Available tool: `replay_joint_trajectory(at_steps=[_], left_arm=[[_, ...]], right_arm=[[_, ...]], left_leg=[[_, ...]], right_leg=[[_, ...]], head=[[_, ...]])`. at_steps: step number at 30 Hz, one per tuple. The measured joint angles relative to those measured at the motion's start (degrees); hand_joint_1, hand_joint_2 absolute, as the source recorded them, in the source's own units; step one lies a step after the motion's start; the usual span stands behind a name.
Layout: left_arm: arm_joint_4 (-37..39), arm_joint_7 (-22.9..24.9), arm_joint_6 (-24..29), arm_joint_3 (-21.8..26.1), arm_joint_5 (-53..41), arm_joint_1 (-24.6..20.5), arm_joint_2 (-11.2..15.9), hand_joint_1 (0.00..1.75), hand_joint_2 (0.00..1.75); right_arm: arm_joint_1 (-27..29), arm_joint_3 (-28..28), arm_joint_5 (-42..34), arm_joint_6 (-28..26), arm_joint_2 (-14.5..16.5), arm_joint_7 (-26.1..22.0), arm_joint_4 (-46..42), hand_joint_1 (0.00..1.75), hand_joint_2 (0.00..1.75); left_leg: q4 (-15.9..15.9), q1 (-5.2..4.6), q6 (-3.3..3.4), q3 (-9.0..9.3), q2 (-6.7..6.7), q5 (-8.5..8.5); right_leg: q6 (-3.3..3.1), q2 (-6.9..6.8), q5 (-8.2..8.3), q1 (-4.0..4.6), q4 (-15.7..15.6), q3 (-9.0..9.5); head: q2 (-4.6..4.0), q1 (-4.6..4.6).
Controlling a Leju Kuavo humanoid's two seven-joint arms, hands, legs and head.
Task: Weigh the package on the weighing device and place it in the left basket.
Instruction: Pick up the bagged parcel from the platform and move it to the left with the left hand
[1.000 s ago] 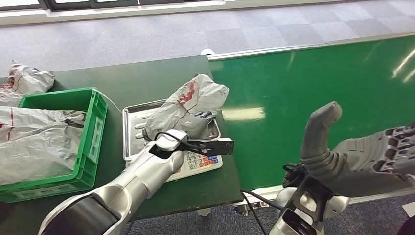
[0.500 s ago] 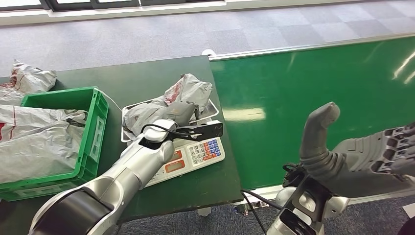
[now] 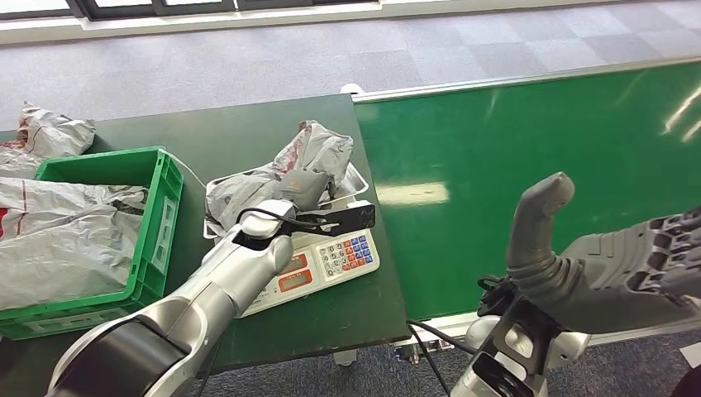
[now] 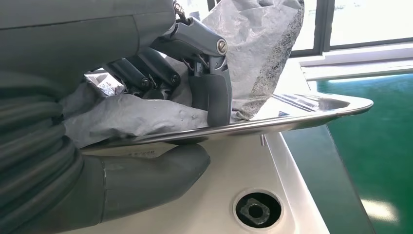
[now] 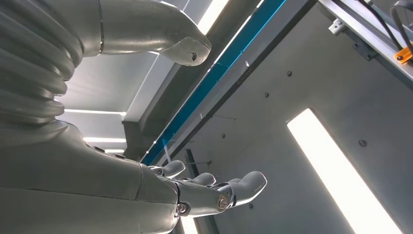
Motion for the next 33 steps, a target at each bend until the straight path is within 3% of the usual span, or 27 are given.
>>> replay_joint_trajectory(at_steps=[6, 10, 33], left_arm=[[-0.33, -0.94, 1.31, 1.32, 0.49, 0.02, 0.34, 1.68, 1.75], [-0.5, -1.55, 2.02, 2.47, 1.12, 0.09, 0.64, 0.0, 1.75], [-1.15, -4.94, 3.48, 8.28, 3.91, 0.63, 1.4, 0.0, 1.75]], right_arm=[[0.03, 0.17, -0.5, 0.0, 0.0, 0.0, 0.0, 0.0, 1.75], [0.02, 0.27, -0.55, 0.0, 0.0, 0.0, 0.02, 0.0, 1.75], [0.01, 0.48, -1.58, 0.0, 0.0, -0.01, 0.72, 0.0, 1.75]], left_leg=[[0.0, 0.0, 0.0, -0.01, 0.0, 0.01], [0.0, 0.0, -0.01, -0.02, 0.01, 0.02], [0.0, 0.0, -0.04, -0.32, -0.03, 0.1]], right_leg=[[0.0, 0.0, 0.01, 0.0, 0.0, -0.01], [-0.02, 0.01, 0.02, 0.0, 0.0, -0.03], [-0.04, 0.01, 0.05, 0.02, 0.01, -0.35]], head=[[0.0, 0.0], [0.0, 0.0], [0.0, 0.0]])
